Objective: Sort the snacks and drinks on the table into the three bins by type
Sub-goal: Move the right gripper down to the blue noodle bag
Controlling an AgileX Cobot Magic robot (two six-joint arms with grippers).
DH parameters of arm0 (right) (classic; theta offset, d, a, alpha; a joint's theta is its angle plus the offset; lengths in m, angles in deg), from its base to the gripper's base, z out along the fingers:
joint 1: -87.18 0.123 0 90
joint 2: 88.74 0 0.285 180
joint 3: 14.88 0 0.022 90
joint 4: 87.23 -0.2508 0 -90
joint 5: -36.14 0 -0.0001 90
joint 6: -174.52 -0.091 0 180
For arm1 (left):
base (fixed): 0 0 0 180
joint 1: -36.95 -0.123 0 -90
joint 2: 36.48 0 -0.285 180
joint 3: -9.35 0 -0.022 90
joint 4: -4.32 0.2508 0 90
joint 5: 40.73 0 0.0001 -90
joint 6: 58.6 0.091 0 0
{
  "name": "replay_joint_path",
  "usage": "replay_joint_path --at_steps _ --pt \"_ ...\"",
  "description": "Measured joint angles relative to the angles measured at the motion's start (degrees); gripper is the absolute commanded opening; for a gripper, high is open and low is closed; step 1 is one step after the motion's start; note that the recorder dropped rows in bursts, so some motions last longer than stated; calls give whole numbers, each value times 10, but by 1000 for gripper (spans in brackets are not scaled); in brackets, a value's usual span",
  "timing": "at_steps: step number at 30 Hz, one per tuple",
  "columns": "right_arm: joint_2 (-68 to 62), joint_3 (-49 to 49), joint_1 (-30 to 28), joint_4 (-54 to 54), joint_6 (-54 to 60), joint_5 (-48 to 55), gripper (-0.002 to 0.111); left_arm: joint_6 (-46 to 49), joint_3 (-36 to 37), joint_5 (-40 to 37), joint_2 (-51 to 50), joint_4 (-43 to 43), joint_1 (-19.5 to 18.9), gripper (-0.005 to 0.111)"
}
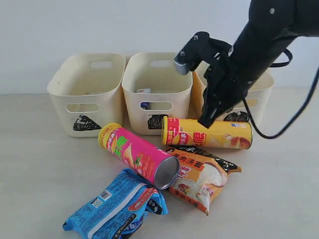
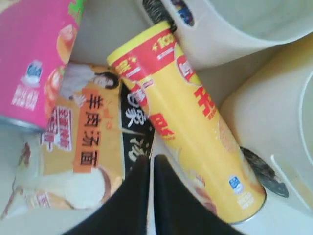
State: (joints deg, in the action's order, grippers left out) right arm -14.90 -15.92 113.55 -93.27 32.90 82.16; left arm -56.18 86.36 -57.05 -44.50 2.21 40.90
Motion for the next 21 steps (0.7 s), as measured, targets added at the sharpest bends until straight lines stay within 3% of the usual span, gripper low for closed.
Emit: replay_joint_path --at_steps 10,21 --pt "79 99 7 -86 159 43 0 0 0 0 0 0 0 4" --pt "79 140 138 -97 241 31 0 0 0 0 0 0 0 4"
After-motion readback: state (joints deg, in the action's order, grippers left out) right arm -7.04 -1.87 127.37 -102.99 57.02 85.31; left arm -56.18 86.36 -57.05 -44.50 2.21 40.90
